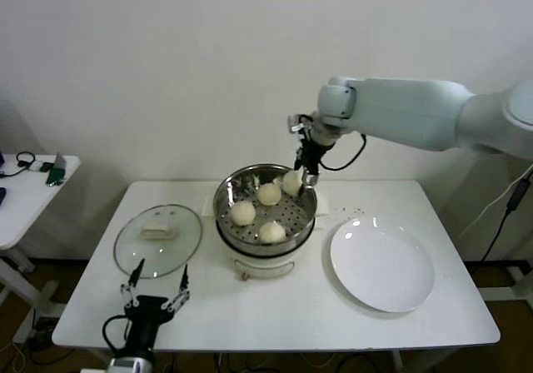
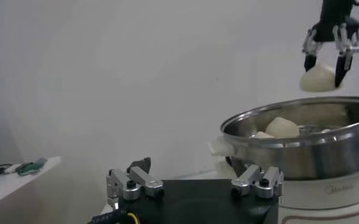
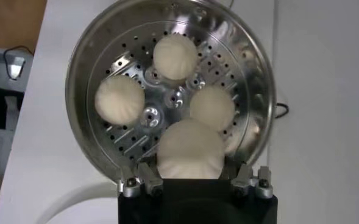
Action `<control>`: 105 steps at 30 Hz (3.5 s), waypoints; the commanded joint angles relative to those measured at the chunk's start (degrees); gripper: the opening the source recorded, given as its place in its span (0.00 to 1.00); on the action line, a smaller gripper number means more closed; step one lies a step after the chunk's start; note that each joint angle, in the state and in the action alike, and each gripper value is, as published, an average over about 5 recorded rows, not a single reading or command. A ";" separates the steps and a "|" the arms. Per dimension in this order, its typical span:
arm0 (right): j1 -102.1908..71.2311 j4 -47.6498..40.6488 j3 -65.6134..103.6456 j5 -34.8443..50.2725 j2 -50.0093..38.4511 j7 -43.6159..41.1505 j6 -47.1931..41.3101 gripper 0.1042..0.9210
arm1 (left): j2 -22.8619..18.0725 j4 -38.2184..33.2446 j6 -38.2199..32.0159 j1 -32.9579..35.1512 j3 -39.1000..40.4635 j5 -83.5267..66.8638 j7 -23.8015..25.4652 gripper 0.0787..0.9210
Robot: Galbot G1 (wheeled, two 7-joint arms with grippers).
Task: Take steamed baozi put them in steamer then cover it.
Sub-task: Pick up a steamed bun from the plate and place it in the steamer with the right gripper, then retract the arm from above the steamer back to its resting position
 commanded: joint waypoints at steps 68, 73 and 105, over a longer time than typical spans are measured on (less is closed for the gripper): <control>-81.46 34.17 93.24 -8.06 -46.88 44.94 20.87 0.88 | -0.08 -0.28 -1.18 -1.99 -2.03 3.37 1.25 0.88; -101.41 37.05 113.97 -12.30 -40.01 45.18 22.02 0.88 | 0.00 0.43 -1.41 -2.85 -1.86 6.69 1.64 0.88; -140.20 42.22 147.00 -24.26 -4.88 40.68 26.81 0.88 | 12.00 26.29 9.69 -20.73 0.34 71.40 -1.19 0.88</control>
